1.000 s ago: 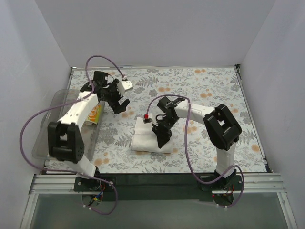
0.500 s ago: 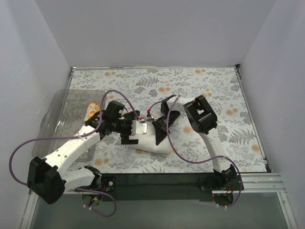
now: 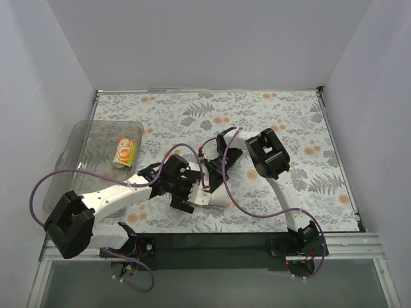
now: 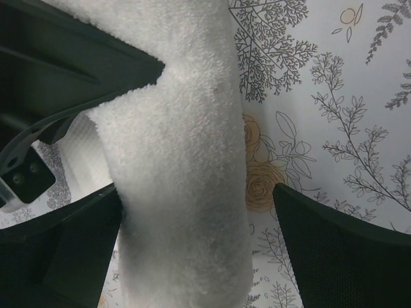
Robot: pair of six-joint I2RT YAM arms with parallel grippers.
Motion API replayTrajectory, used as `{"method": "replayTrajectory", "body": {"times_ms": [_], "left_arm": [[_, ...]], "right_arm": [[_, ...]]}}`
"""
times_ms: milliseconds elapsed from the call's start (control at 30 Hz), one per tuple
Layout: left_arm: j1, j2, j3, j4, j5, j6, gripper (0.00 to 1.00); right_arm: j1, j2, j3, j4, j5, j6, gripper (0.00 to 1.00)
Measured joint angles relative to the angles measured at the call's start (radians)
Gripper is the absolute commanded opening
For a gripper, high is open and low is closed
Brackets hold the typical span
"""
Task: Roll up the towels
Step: Roll the towel
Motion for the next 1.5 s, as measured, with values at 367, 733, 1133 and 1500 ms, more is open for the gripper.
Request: {"method": "replayTrajectory", "body": {"times_ms": [367,733,1133,1500], "left_arm": [[-0.019,0.098,-0.016,0.089,-0.058,0.054,0.14],[0.091,0.194,0.113,-0.106,0.107,0.076,0.03],[0.328,0.654,0.544,-0.567,0.480,0.125,0.08],[0.412,0.974,0.845,-0.935,0.642,0.160,0.10]], "right_arm": [[-0.014,0.000,0.011,0.011,0.015,0.063,0.33],[-0.248,-0.233,-0.060,0.257,0.182,0.217,0.46],[-0.283,-0.880,-0.418,0.676,0.463,0.247,0.80],[0.043,-1.085,-0.777,0.992,0.665,0.116,0.98]]}}
